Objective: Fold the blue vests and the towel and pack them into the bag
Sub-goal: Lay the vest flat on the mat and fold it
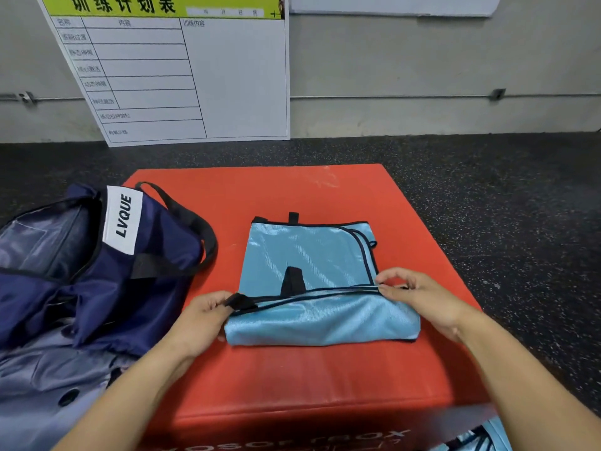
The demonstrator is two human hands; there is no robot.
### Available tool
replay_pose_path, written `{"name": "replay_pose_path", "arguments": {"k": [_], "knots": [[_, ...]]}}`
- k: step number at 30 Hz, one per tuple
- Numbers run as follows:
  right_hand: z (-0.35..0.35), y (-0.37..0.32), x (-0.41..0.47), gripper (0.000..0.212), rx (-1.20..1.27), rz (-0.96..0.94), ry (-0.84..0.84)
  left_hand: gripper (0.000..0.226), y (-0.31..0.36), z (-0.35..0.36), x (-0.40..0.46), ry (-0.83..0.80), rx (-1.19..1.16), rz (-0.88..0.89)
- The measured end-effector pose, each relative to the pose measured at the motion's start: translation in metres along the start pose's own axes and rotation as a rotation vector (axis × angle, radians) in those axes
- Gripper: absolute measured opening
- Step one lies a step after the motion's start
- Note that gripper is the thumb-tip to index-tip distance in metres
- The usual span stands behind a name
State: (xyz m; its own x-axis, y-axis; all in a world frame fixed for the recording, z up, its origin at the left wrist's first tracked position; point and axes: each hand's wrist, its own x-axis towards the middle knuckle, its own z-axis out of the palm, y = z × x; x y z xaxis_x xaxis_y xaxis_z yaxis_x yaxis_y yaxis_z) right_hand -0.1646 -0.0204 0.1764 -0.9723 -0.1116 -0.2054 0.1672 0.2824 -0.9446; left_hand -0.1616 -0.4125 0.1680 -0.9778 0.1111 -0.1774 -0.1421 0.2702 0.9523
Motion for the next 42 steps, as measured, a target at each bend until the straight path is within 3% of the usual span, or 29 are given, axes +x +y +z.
{"name": "replay_pose_path", "arguments": {"k": [7, 11, 14, 16, 18, 21, 27, 33, 42], "knots": [[0.007, -0.001, 0.017, 0.02, 0.07, 0.13, 0.075, 0.032, -0.002, 0.001, 0.019, 0.107, -0.192, -0.16], [-0.009, -0.007, 0.006, 0.045, 0.323, 0.215, -0.16, 0.04, -0.008, -0.01, 0.013, -0.093, -0.24, -0.09], [-0.024, -0.004, -0.004, 0.057, 0.5, 0.231, -0.321, 0.04, -0.013, -0.014, 0.011, -0.211, -0.067, -0.058], [-0.03, 0.005, -0.007, 0.065, 0.412, 0.208, -0.381, 0.031, -0.012, -0.009, 0.009, -0.206, 0.042, -0.025], [-0.028, 0.011, -0.008, 0.069, 0.168, 0.168, -0.414, 0.032, -0.005, -0.002, 0.008, -0.222, 0.124, -0.001], [-0.016, 0.006, -0.003, 0.043, -0.083, 0.095, -0.326, 0.024, -0.006, 0.004, 0.015, -0.197, 0.178, 0.024], [0.009, 0.005, 0.012, 0.028, 0.026, 0.013, -0.014, 0.016, -0.001, 0.015, 0.026, 0.136, 0.029, 0.139], [0.023, 0.019, 0.015, 0.045, 0.073, 0.052, 0.039, 0.039, -0.027, 0.007, 0.03, -0.023, 0.084, 0.063], [0.029, 0.019, -0.024, 0.056, -0.002, 0.088, -0.069, 0.066, -0.041, -0.005, -0.018, -0.203, -0.026, -0.023]]}}
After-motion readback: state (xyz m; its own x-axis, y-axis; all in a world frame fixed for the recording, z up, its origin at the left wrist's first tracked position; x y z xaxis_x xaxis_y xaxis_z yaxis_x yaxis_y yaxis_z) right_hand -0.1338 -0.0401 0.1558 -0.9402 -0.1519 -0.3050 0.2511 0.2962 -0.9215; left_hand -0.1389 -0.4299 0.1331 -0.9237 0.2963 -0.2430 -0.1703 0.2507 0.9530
